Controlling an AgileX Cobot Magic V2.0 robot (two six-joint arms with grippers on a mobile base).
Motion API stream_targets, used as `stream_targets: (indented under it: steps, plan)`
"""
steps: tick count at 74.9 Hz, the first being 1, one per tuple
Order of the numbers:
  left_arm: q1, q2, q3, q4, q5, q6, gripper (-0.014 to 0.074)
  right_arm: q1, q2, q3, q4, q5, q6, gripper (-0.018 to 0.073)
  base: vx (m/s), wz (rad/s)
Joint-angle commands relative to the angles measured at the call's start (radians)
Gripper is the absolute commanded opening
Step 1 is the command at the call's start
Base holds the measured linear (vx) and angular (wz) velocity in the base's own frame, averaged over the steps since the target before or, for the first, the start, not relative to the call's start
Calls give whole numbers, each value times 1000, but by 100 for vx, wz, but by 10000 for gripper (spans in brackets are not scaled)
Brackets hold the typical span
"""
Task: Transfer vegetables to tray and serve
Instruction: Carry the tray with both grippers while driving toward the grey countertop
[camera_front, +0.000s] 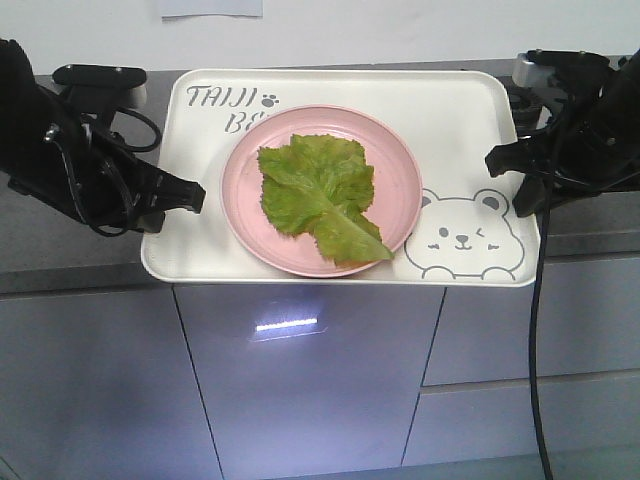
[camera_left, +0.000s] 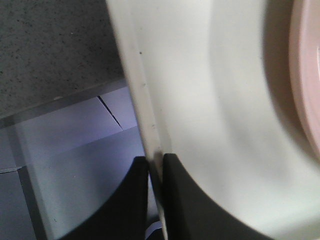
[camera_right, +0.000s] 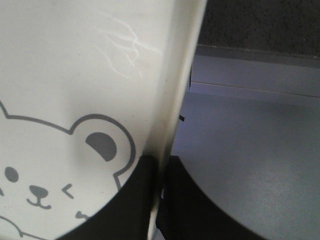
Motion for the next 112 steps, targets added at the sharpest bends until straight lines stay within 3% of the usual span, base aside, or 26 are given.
stream_targets:
  steps: [1, 112]
  plan:
    - [-19, -46, -29, -79, -93, 27, -6, 11, -49, -26, 97, -32, -27, -6, 11, 12]
    - [-19, -46, -29, -79, -93, 27, -6, 11, -49, -26, 97, -32, -27, -6, 7, 10]
